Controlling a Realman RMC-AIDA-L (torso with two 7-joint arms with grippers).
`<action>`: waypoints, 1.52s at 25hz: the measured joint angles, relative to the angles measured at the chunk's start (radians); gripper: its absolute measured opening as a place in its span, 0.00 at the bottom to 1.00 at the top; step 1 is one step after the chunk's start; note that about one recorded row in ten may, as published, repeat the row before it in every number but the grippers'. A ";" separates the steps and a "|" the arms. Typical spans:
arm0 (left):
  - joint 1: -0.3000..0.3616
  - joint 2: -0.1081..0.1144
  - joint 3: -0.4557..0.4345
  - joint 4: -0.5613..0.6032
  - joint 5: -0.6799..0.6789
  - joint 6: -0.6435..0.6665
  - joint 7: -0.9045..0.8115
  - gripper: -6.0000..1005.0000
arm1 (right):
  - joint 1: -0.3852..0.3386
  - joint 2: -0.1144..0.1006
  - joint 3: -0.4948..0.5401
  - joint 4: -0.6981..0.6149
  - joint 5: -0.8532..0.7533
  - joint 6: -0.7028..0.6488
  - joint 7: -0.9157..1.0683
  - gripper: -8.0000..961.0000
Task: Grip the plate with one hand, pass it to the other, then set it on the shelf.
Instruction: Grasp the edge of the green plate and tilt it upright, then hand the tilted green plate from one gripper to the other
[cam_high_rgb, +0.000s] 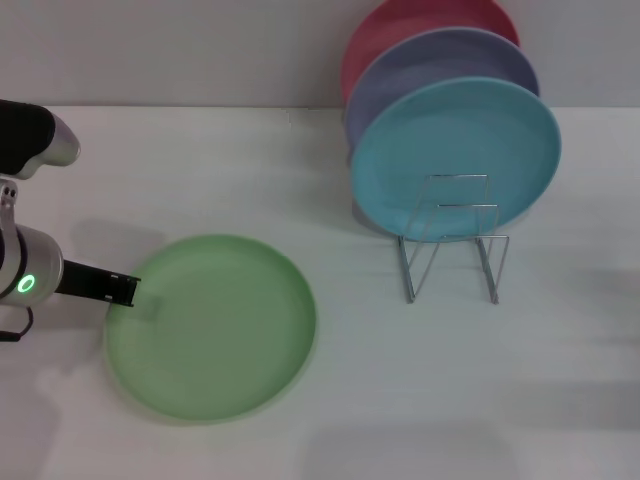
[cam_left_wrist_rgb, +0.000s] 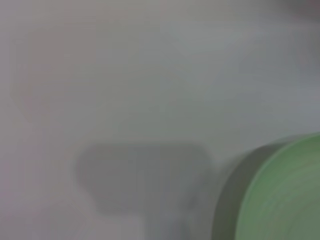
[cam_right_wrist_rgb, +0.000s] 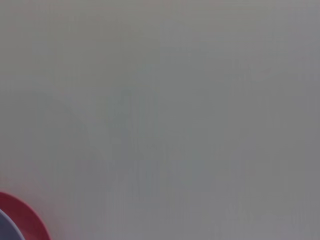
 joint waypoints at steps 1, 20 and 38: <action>0.000 0.000 0.000 0.000 0.000 0.000 0.000 0.04 | 0.000 0.000 0.000 0.000 0.000 0.000 0.000 0.86; 0.023 0.002 0.028 0.142 0.019 0.038 -0.005 0.04 | 0.007 -0.001 -0.007 0.035 0.003 0.179 0.015 0.86; 0.126 0.003 0.041 0.306 0.036 0.188 0.021 0.04 | -0.051 -0.019 -0.260 1.141 -0.649 -0.640 0.920 0.86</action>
